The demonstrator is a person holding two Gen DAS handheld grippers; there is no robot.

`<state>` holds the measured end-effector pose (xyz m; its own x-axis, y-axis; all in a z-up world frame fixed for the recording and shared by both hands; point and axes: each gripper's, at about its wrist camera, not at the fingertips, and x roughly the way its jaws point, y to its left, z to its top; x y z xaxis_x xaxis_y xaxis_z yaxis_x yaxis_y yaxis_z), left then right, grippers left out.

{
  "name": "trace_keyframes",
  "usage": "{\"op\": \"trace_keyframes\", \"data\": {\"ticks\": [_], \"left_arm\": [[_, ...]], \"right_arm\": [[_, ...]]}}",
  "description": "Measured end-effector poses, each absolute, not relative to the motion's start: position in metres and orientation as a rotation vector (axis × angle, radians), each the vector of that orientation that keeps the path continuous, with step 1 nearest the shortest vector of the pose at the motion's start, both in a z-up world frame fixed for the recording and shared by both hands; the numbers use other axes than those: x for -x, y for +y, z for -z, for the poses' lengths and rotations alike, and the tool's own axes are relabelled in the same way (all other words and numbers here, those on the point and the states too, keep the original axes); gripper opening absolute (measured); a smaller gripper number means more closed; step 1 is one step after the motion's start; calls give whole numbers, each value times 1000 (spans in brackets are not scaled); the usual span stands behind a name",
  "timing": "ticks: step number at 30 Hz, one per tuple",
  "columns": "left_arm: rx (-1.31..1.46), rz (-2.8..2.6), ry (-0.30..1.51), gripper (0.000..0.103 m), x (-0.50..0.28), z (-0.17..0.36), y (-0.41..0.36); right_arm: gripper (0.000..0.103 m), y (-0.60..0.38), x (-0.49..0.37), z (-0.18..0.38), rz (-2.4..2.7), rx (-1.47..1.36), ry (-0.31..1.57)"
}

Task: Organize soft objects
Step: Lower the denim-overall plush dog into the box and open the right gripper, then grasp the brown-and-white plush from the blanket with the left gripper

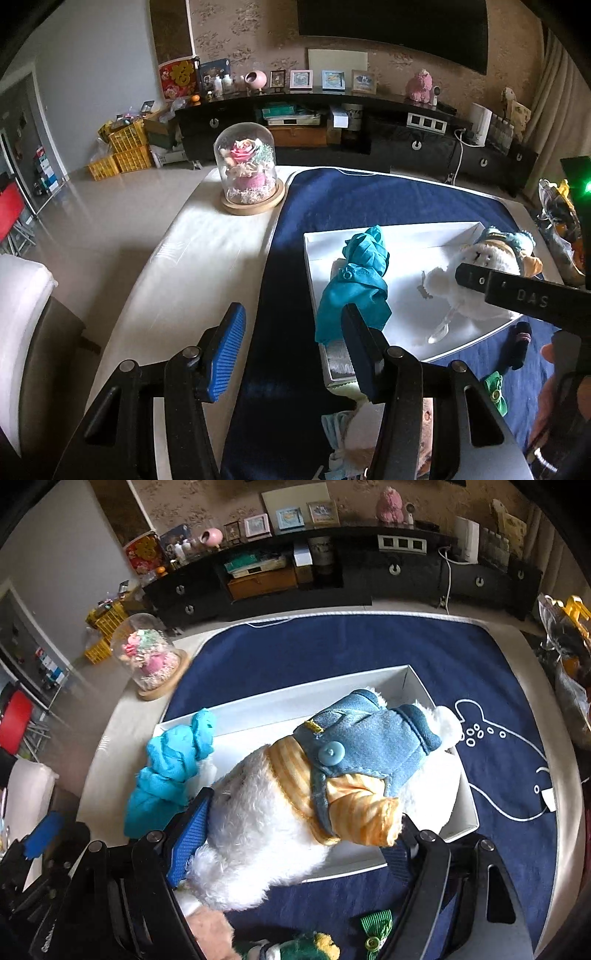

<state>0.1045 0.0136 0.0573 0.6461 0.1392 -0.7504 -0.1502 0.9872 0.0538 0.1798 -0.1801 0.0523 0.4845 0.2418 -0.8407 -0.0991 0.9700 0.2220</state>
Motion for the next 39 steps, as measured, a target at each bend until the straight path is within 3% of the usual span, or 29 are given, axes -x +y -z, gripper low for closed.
{"op": "trace_keyframes", "data": {"ticks": [24, 39], "left_arm": [[-9, -173, 857, 53, -106, -53, 12], [-11, -169, 862, 53, -106, -51, 13]], "right_arm": [[103, -184, -192, -44, -221, -219, 1021], [103, -198, -158, -83, -166, -138, 922]]}}
